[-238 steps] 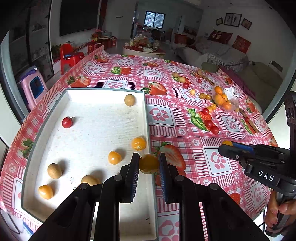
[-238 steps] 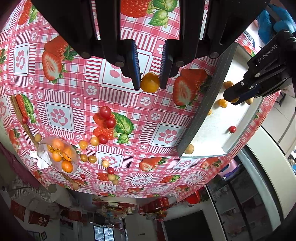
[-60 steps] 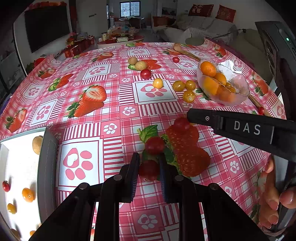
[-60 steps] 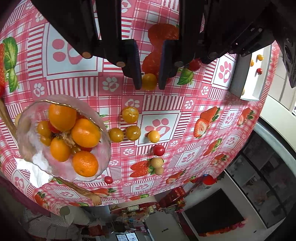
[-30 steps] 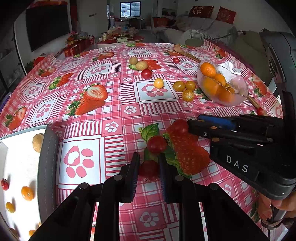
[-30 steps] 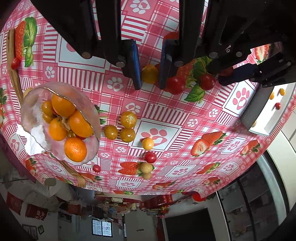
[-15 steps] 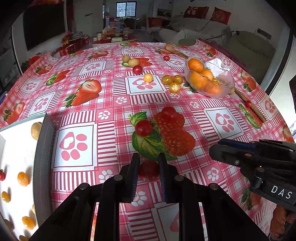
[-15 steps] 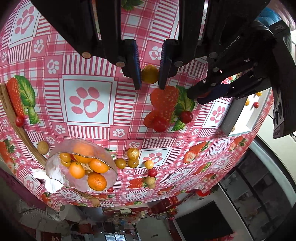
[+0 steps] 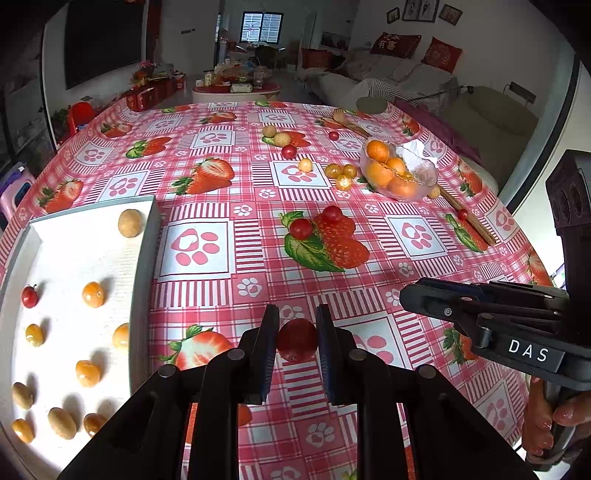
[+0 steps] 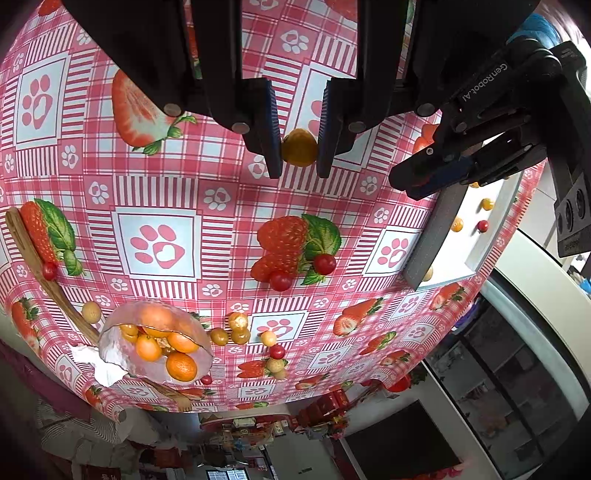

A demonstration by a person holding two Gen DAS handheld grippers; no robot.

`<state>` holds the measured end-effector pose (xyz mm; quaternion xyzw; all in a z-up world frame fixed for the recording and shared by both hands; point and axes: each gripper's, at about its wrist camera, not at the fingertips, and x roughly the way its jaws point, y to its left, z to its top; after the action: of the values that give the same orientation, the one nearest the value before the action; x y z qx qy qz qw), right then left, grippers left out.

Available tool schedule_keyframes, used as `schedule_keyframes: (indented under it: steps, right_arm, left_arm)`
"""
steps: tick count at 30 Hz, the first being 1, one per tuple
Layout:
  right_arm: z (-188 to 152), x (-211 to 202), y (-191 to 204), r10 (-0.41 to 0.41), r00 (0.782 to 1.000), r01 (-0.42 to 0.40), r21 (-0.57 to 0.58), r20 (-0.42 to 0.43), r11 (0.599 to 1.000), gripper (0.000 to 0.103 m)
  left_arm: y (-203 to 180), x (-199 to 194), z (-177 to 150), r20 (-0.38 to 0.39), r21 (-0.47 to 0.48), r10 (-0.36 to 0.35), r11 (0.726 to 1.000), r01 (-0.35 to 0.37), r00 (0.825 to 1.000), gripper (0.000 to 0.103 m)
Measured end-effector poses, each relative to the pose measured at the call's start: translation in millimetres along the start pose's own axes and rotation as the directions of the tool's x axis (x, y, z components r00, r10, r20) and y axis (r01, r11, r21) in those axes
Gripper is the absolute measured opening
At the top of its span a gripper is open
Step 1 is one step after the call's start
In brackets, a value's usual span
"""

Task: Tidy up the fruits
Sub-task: 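Carry both tomatoes into the white tray and open both grippers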

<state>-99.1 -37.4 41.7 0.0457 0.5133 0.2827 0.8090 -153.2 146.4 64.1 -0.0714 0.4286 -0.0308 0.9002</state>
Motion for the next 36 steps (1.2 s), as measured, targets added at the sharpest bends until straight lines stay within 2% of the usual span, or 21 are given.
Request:
schedule_keyframes:
  steps: [5, 9, 17, 26, 36]
  right_arm:
    - [5, -2, 27, 0.032, 0.999, -0.032, -0.022, -0.005, 0.999, 0.021]
    - [12, 3, 56, 0.06, 0.998, -0.06, -0.053, -0.01, 0.997, 0.021]
    - [35, 33, 119, 0.118, 0.992, -0.123, -0.115, -0.054, 0.986, 0.021]
    - [65, 93, 176, 0.092, 0.988, -0.113, -0.18, -0.12, 0.977, 0.021]
    - [78, 152, 204, 0.036, 0.982, -0.079, -0.232, -0.184, 0.97, 0.021]
  left_arm:
    - [33, -28, -5, 0.031, -0.034, 0.046, 0.998, -0.045, 0.998, 0.022]
    - [70, -45, -11, 0.042, -0.08, 0.114, 0.991, -0.11, 0.993, 0.022]
    - [138, -41, -21, -0.017, -0.172, 0.222, 0.96, -0.221, 0.975, 0.022]
    - [160, -15, -17, -0.097, -0.18, 0.234, 0.952, -0.248, 0.967, 0.022]
    - [166, -6, -17, -0.13, -0.187, 0.231, 0.949, -0.253, 0.964, 0.022]
